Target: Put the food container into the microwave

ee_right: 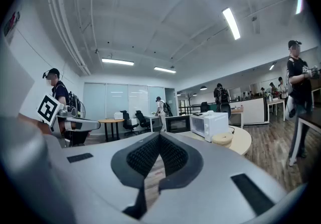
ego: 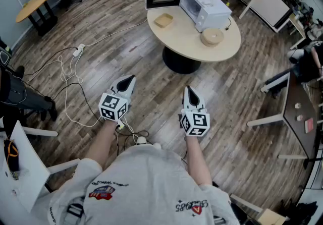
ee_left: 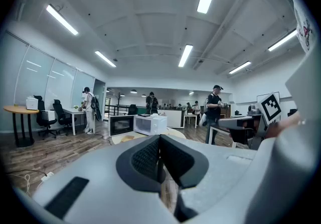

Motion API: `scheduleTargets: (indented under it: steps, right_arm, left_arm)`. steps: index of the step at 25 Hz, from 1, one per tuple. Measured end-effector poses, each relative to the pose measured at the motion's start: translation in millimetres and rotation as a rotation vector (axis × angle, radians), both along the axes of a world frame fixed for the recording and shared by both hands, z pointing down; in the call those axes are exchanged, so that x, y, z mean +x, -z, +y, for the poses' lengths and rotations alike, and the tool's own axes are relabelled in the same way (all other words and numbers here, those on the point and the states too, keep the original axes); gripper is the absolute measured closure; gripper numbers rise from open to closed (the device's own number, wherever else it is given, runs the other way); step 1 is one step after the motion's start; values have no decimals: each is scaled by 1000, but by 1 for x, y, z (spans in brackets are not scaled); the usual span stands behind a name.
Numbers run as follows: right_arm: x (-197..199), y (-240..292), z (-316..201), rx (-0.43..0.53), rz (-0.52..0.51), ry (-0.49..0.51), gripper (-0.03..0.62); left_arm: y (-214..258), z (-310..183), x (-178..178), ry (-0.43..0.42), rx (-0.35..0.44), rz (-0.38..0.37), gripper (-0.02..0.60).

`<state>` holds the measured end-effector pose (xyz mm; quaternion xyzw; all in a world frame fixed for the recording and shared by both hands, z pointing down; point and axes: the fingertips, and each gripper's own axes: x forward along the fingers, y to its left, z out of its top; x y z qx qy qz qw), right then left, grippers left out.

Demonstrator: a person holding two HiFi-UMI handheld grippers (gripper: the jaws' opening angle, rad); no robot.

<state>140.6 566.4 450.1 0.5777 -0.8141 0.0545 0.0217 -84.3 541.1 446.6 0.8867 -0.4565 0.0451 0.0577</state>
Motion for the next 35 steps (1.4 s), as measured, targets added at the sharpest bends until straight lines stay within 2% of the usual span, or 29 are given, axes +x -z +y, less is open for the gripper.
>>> scheduleTargets:
  steps: [4, 9, 19, 22, 24, 35]
  right_arm:
    - [-5, 1, 0, 10, 12, -42, 600]
    - [-20, 9, 6, 32, 13, -25, 584]
    - [-23, 16, 21, 108, -22, -11, 311]
    - [-24, 14, 23, 120, -29, -14, 194]
    - [-27, 12, 24, 121, -21, -12, 151]
    - [-45, 8, 22, 116, -19, 7, 143]
  left_arm:
    - [-1, 0, -7, -14, 0, 1, 577]
    - [-3, -3, -18, -19, -2, 2, 577]
    - [-2, 1, -22, -31, 7, 18, 577]
    - [-3, 3, -23, -29, 2, 24, 577]
    - [-4, 5, -23, -31, 1, 27, 577]
    - [-7, 5, -35, -30, 0, 45, 577]
